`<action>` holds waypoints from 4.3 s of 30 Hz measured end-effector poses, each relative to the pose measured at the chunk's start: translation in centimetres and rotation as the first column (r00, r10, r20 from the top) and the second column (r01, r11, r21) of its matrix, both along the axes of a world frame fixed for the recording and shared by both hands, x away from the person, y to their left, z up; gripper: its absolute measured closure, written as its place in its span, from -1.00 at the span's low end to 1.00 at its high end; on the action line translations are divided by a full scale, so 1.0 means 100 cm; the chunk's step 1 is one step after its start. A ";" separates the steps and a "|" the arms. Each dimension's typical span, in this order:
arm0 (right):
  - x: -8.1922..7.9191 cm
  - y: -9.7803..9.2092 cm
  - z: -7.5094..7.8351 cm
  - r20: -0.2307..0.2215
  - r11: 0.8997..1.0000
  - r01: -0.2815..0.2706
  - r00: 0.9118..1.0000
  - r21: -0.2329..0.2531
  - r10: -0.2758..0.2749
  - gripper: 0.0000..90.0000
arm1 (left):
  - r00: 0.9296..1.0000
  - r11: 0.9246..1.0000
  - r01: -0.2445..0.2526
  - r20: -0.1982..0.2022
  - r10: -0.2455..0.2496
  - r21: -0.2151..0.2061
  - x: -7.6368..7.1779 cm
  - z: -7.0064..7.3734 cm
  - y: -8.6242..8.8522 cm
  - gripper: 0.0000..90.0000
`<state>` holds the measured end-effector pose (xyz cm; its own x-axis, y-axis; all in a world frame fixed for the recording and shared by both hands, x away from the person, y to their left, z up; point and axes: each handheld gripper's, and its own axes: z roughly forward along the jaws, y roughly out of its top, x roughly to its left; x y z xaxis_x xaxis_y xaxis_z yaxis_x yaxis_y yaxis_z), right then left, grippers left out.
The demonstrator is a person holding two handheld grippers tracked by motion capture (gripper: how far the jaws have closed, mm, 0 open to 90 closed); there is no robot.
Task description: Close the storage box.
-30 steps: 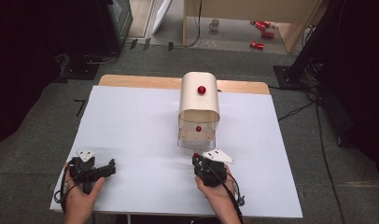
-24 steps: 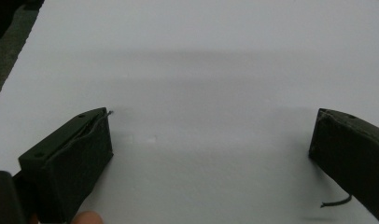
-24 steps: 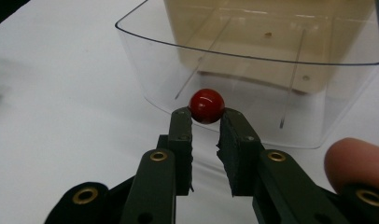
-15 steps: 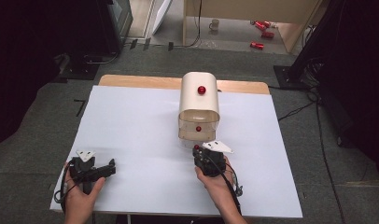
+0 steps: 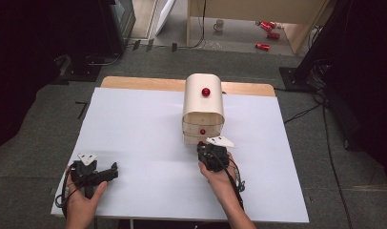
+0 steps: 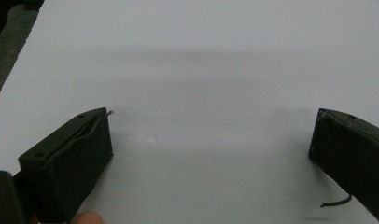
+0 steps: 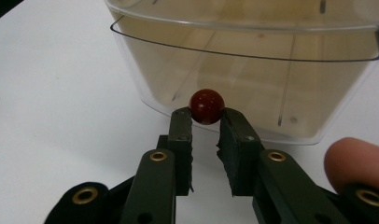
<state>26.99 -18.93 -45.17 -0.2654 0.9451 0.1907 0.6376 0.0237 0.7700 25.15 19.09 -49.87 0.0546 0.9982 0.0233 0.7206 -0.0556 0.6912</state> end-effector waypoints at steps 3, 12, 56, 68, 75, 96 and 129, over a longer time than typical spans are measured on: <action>0.003 0.000 -0.001 -0.002 1.000 0.002 1.000 -0.002 -0.002 0.69 | 1.000 1.000 0.000 0.000 0.000 0.000 0.000 0.000 0.000 -1.00; 0.006 -0.001 -0.001 0.001 1.000 -0.008 1.000 0.000 0.008 0.66 | 1.000 1.000 0.000 0.000 0.000 0.000 0.000 0.000 0.000 -1.00; -0.035 -0.107 0.010 0.030 0.999 0.011 0.999 -0.030 -0.010 -0.90 | 1.000 1.000 0.000 0.000 0.000 0.000 0.000 0.000 0.000 -1.00; -0.048 -0.144 0.003 0.013 0.995 0.075 0.997 -0.060 -0.074 -0.90 | 1.000 1.000 0.000 0.000 0.000 0.001 0.000 0.000 0.000 -1.00; -0.056 -0.166 -0.004 -0.002 0.990 0.117 0.993 -0.077 -0.117 -0.90 | 1.000 1.000 0.000 0.000 0.000 0.001 0.000 0.000 0.000 -1.00; -0.078 -0.218 -0.034 -0.064 0.972 0.210 0.974 -0.103 -0.217 -0.90 | 1.000 1.000 -0.001 0.000 0.001 0.001 0.000 0.000 0.000 -1.00; -0.086 -0.218 -0.053 -0.027 0.957 0.222 0.973 -0.187 -0.231 -0.92 | 1.000 1.000 -0.001 0.000 0.001 0.000 0.000 0.000 0.000 -1.00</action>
